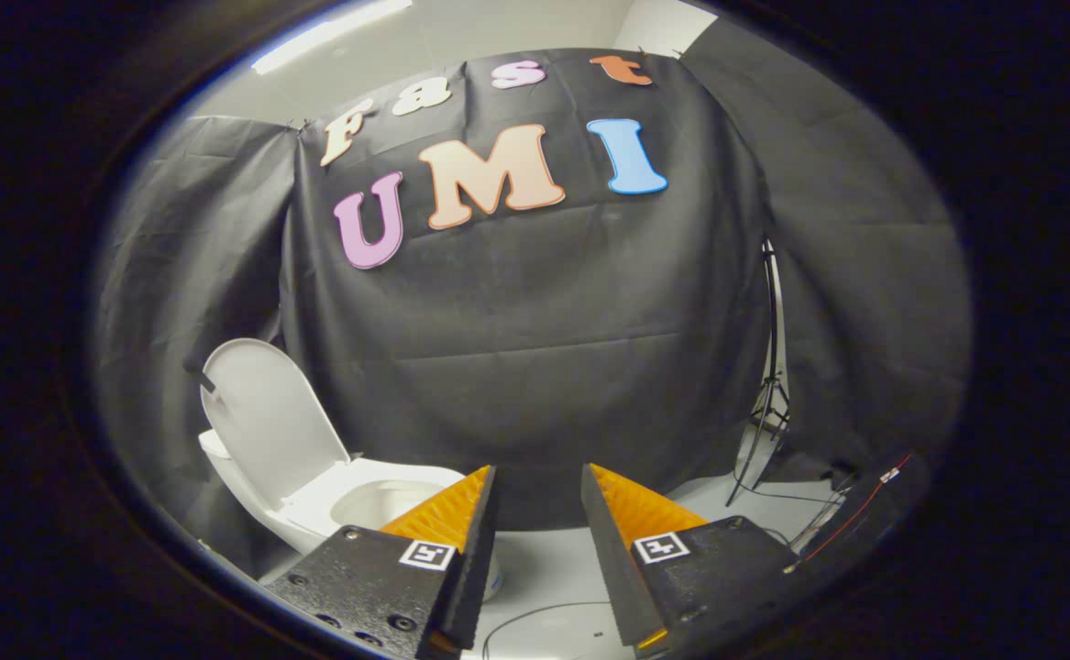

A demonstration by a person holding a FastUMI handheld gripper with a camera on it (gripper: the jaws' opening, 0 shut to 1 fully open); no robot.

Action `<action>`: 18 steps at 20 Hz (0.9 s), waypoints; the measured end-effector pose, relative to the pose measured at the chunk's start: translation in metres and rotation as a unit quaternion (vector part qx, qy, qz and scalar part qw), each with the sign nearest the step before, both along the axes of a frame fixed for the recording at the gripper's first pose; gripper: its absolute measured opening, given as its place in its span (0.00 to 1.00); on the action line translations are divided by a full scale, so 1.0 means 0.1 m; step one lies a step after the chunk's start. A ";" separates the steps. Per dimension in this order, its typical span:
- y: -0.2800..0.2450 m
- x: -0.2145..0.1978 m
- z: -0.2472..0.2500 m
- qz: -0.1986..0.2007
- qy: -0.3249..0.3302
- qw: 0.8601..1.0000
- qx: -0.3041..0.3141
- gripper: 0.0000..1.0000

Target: Open the toilet lid.

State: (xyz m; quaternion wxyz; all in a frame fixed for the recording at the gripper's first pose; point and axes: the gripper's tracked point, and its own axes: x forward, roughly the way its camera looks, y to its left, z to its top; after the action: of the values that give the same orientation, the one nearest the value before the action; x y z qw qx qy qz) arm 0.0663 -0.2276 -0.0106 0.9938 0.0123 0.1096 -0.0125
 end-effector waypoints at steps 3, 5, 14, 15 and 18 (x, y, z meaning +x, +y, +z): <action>-0.08 -0.02 -0.02 -0.003 0.017 1.000 -0.013 0.57; -0.08 -0.06 -0.07 -0.002 0.033 0.999 -0.012 0.57; 0.05 -0.19 -0.14 0.028 0.050 0.998 -0.020 0.57; 0.06 -0.19 -0.14 0.032 0.048 0.998 -0.023 0.57; 0.11 -0.21 -0.11 0.043 0.039 0.998 -0.029 0.57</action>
State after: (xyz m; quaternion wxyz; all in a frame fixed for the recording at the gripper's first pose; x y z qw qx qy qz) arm 0.0451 -0.2162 -0.0217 0.9884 -0.0217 0.1481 0.0263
